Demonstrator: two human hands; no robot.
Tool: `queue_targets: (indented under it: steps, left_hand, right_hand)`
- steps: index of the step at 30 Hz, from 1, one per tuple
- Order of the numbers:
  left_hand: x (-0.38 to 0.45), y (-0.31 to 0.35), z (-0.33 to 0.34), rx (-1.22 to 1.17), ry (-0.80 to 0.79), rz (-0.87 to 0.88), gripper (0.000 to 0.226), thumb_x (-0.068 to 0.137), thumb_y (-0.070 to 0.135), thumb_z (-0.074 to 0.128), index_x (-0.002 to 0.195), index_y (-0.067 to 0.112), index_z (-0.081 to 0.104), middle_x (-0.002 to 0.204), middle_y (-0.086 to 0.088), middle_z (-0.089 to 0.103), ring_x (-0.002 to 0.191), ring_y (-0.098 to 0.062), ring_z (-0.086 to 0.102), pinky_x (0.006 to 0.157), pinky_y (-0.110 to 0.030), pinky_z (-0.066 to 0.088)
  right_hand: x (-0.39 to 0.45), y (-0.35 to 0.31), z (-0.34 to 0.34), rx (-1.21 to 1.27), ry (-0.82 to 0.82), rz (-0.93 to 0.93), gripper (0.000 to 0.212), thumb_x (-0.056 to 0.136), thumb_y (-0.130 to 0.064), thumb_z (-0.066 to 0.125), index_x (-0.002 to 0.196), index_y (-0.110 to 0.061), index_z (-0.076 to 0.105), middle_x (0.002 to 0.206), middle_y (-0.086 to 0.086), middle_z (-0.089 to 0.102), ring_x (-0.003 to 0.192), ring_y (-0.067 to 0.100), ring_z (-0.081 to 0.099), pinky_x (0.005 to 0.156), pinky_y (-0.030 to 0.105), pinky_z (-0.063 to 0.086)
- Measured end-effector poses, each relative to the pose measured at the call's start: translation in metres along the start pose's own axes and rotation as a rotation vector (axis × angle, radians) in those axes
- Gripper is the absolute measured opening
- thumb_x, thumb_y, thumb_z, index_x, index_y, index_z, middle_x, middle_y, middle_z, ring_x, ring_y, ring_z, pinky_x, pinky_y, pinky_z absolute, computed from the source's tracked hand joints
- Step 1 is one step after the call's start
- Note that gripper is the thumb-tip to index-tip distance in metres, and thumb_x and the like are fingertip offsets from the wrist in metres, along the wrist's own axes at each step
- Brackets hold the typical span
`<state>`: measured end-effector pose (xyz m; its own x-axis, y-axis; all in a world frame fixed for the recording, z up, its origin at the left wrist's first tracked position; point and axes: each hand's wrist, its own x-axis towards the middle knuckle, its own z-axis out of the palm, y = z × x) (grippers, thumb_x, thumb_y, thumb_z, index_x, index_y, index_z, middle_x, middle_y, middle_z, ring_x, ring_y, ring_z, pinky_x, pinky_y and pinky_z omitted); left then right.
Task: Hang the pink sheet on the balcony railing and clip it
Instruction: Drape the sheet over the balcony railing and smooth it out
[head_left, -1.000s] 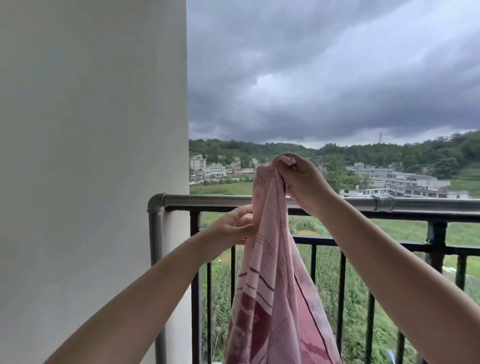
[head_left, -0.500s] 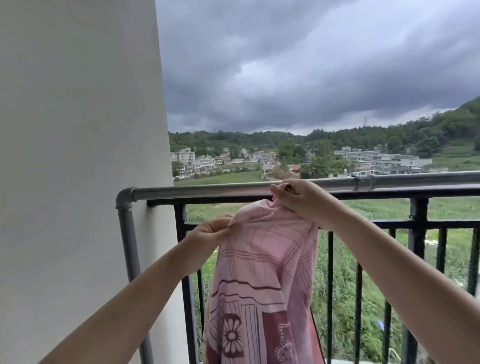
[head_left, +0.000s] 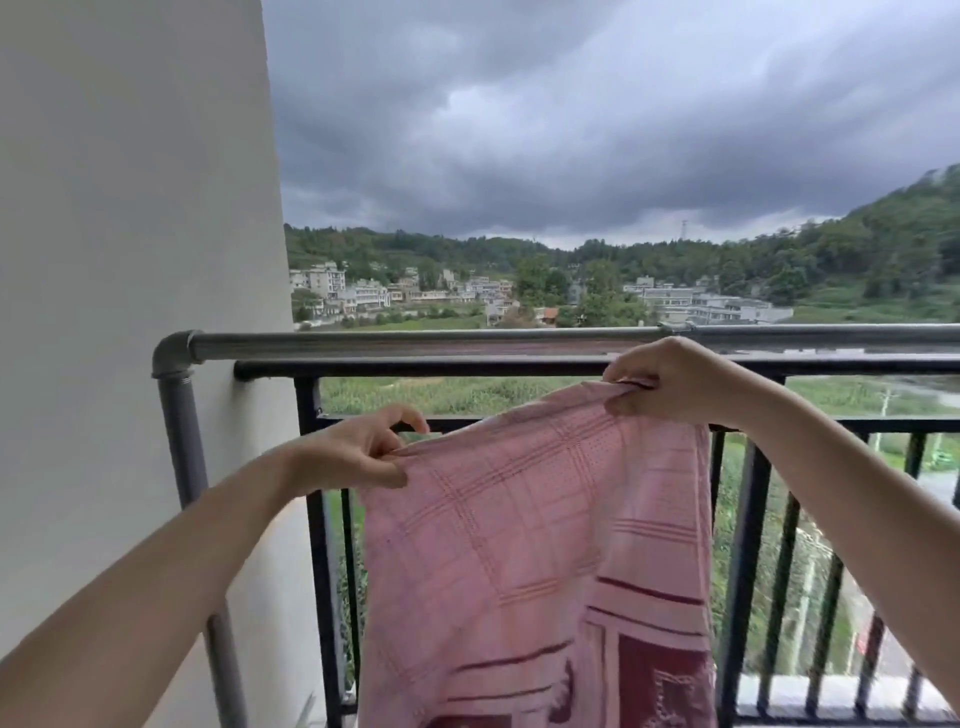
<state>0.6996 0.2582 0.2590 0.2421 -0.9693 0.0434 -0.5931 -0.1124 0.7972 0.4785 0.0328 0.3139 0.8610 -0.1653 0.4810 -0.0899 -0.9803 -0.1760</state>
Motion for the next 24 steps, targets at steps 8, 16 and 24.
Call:
queue_targets:
  steps: [8,16,24]
  left_hand:
    - [-0.034,-0.013,-0.043,0.747,0.456,-0.395,0.03,0.097,0.022,0.038,0.112,0.009,0.06,0.092,-0.005,0.064,0.085,-0.021,0.058,0.073,-0.023,0.044]
    - [-0.052,0.016,-0.033,0.31,1.608,0.156,0.025,0.092,0.007,0.04,0.1,-0.003,0.061,0.095,-0.016,0.067,0.088,-0.023,0.06,0.076,-0.019,0.037]
    - [-0.059,0.019,-0.077,0.962,1.401,-0.201,0.059,0.096,0.021,0.037,0.144,0.002,0.01,0.148,-0.024,0.028,0.138,-0.039,0.023,0.115,-0.051,0.016]
  right_hand:
    - [0.014,0.038,0.011,-0.137,0.25,0.158,0.016,0.081,-0.008,0.062,0.068,-0.001,0.066,0.058,0.006,0.053,0.064,0.021,0.053,0.055,0.029,0.04]
    - [0.057,-0.017,0.04,0.449,0.471,0.353,0.032,0.082,0.0,0.05,0.052,-0.009,0.055,0.03,-0.004,0.049,0.036,0.018,0.05,0.034,0.014,0.034]
    - [0.092,-0.075,0.034,0.353,0.669,0.109,0.029,0.083,-0.009,0.058,0.109,0.002,0.05,0.08,0.0,0.056,0.073,0.017,0.054,0.066,0.021,0.045]
